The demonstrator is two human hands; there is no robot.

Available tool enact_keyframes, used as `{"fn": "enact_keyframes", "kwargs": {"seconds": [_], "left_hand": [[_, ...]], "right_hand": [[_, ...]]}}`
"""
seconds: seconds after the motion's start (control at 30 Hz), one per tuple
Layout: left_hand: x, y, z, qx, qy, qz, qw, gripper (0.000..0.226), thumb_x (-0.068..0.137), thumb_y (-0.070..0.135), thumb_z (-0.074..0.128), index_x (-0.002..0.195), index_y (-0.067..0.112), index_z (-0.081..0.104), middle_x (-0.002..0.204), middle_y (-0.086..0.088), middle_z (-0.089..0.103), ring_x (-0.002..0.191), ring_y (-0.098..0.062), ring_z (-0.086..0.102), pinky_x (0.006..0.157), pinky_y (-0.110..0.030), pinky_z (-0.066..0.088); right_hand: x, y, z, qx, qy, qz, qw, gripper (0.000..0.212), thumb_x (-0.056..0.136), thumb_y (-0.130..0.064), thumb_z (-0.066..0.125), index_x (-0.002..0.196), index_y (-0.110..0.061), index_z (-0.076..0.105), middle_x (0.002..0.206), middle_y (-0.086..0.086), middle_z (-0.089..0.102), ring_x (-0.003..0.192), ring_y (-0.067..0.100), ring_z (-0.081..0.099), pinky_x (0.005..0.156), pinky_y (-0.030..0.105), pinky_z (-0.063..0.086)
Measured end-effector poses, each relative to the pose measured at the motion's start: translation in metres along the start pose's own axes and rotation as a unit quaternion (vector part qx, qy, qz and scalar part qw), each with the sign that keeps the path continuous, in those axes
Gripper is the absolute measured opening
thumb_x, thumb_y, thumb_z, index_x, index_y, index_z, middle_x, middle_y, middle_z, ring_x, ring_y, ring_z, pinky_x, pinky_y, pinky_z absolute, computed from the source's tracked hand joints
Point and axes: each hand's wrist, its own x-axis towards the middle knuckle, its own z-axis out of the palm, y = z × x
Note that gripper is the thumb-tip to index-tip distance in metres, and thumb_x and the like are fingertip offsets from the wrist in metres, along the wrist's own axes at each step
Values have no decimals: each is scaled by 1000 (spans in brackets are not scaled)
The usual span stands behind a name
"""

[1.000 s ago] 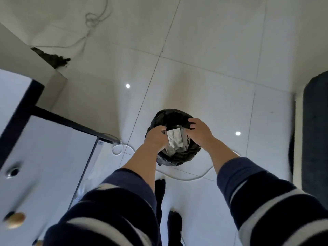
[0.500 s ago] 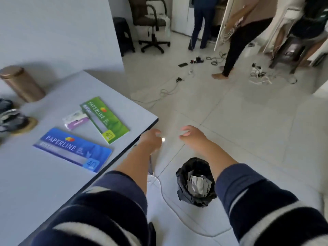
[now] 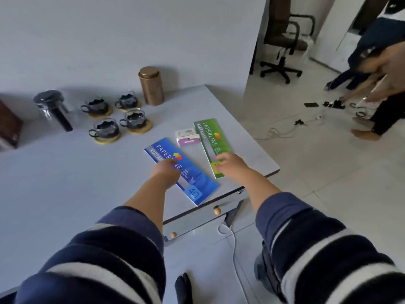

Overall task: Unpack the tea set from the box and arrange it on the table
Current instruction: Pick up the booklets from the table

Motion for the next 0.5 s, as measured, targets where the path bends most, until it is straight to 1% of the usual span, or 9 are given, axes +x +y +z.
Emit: {"fn": "enact_keyframes", "kwargs": {"seconds": [0.07,0.13,0.2,0.3,0.37,0.43,0.5], "left_hand": [[20,-14,-6,-2,11,-24,1000,43,92,12,50,135,18,52,137,-11,50,118,-31,54,97,-36,48],[41,-23,-12,6,20,-36,999,46,92,19,53,137,18,49,139,-12,48,123,-32,51,102,-42,46],[64,-28,-18,35,26,-41,998,51,92,25,56,140,17,44,142,-12,44,127,-33,45,105,-45,42],[97,-33,-26,77,41,-50,995,64,88,34,62,144,18,35,146,-8,38,133,-31,35,105,-46,37],[115,-34,-31,135,40,-55,988,74,82,42,68,143,18,33,144,-6,38,134,-28,33,102,-45,37],[130,-31,-35,190,28,-69,979,84,74,51,75,140,17,36,138,-6,38,131,-27,34,98,-44,39],[142,-24,-38,217,11,-82,973,91,67,52,80,138,15,38,135,-6,36,129,-26,35,97,-42,40]], "right_hand": [[22,-11,15,-10,-15,-6,1000,44,89,-14,55,133,-15,53,135,7,56,118,23,57,85,24,44],[47,-23,28,-18,-13,-6,1000,44,89,-13,53,133,-16,53,136,8,55,118,24,57,91,28,46],[72,-35,38,-25,2,-1,1000,44,88,-14,53,131,-16,52,134,8,56,117,25,57,96,31,47],[111,-57,48,-59,53,2,997,37,89,-16,53,126,-12,55,126,10,60,116,30,58,95,36,48],[134,-72,57,-78,107,23,991,35,89,-23,56,123,-12,57,124,10,60,115,33,56,94,38,49],[152,-84,69,-93,142,51,984,48,84,-35,63,126,-13,53,129,10,55,119,33,52,96,41,46],[163,-93,82,-122,145,81,978,71,74,-42,71,134,-14,44,137,12,47,126,33,43,102,42,40]]}}
